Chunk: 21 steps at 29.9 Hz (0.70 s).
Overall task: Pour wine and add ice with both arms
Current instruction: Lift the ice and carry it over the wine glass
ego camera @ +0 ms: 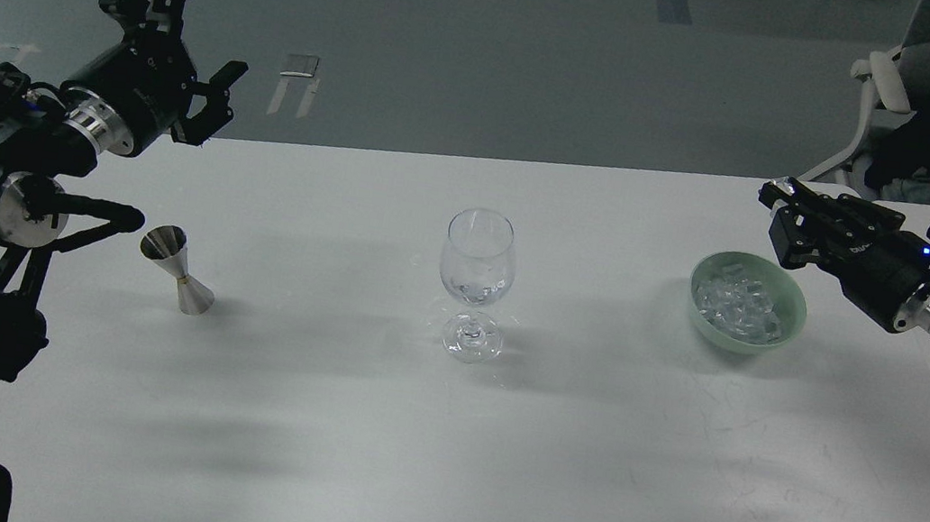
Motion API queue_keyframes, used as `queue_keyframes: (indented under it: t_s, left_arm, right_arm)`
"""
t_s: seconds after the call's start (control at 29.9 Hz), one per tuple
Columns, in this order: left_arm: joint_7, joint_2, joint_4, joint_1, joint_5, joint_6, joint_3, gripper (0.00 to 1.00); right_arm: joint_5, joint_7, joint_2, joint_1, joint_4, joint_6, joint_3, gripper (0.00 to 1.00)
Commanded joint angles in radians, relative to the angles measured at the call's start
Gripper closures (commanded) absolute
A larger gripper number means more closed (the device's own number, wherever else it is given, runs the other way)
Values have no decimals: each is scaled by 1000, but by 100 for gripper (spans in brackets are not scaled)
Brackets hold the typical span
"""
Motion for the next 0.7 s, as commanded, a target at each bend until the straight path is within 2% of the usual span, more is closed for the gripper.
queue_keyframes:
  t_s: [0.0,0.2,0.67]
  left_arm:
    - [0,0,0,0,0,0,0,3]
    - [0,-2,0,1,0,1,0,3]
    - [0,-9,0,1,0,1,0,3]
  right_arm:
    - [-7,6,-6,66,62,36,-5,99]
    - [-42,4,31,150,149,131,-7,99]
    - [-181,4,146,167,238,226,-35,99]
